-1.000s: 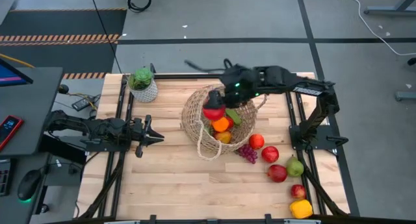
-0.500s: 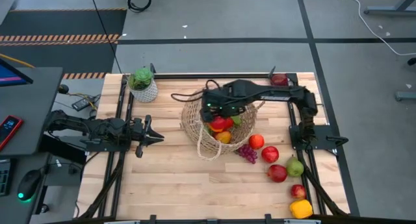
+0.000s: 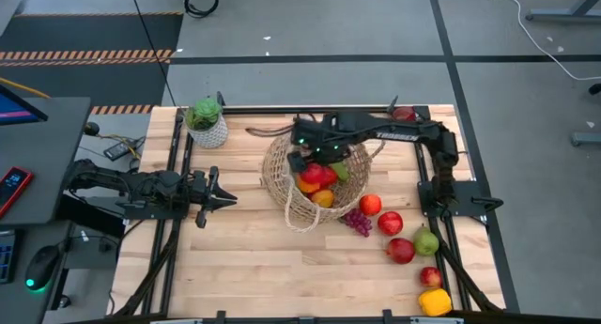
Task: Build produce basket
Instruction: Put the red apple into the woven basket
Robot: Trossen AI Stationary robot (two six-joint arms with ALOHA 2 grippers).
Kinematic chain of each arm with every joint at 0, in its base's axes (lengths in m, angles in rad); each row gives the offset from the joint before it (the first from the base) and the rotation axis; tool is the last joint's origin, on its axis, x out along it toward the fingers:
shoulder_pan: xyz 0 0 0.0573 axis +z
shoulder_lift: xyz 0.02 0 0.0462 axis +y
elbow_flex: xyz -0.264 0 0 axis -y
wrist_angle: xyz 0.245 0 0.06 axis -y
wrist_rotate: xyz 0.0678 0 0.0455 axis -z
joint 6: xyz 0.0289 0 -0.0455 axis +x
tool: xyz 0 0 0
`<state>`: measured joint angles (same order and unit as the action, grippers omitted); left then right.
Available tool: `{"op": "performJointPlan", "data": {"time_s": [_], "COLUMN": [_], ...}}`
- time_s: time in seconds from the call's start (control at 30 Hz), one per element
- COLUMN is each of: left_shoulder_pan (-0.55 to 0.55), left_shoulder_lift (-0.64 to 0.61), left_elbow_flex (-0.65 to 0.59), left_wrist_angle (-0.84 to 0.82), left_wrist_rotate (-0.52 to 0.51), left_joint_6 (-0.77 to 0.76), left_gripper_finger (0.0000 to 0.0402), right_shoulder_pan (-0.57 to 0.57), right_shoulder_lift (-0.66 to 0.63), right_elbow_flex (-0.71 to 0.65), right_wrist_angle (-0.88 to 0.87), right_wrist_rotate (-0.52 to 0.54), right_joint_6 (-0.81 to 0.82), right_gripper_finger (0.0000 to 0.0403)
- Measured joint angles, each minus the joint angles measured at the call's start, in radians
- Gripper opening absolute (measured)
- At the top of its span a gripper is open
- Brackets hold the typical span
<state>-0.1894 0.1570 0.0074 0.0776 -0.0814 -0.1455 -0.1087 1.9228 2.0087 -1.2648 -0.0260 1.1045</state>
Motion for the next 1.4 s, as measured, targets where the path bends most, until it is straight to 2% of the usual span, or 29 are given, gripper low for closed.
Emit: {"op": "performJointPlan", "data": {"time_s": [0.07,0.17,0.27,0.4,0.53,0.73,0.93,1.03,1.23,1.4], "left_shoulder_pan": [0.000,0.000,0.000,0.000,0.000,0.000,0.000,0.000,0.000,0.000], "left_shoulder_lift": [0.000,0.000,0.000,0.000,0.000,0.000,0.000,0.000,0.000,0.000], "left_elbow_flex": [0.000,0.000,0.000,0.000,0.000,0.000,0.000,0.000,0.000,0.000], "left_wrist_angle": [0.000,0.000,0.000,0.000,0.000,0.000,0.000,0.000,0.000,0.000], "left_wrist_rotate": [0.000,0.000,0.000,0.000,0.000,0.000,0.000,0.000,0.000,0.000], "left_joint_6": [0.000,0.000,0.000,0.000,0.000,0.000,0.000,0.000,0.000,0.000], "left_gripper_finger": [0.0057,0.0060,0.0063,0.0061,0.0057,0.0056,0.0063,0.0063,0.0058,0.0062], "right_shoulder_pan": [-0.004,-0.022,-0.025,-0.043,-0.029,-0.026,-0.027,-0.027,-0.003,0.013], "right_shoulder_lift": [-0.021,-0.033,-0.067,-0.063,-0.090,-0.092,-0.135,-0.159,-0.178,-0.176], "right_elbow_flex": [0.001,0.000,0.001,-0.002,0.002,0.002,0.078,0.114,0.155,0.164], "right_wrist_angle": [-0.015,-0.045,-0.027,-0.063,-0.052,0.008,0.119,0.166,0.196,0.231], "right_wrist_rotate": [0.026,-0.023,0.060,-0.078,0.023,-0.005,0.013,0.060,0.229,0.261], "right_joint_6": [0.007,0.000,0.026,-0.002,0.035,0.038,0.111,0.161,0.221,0.344], "right_gripper_finger": [0.0399,0.0399,0.0399,0.0400,0.0400,0.0399,0.0396,0.0396,0.0395,0.0395]}}
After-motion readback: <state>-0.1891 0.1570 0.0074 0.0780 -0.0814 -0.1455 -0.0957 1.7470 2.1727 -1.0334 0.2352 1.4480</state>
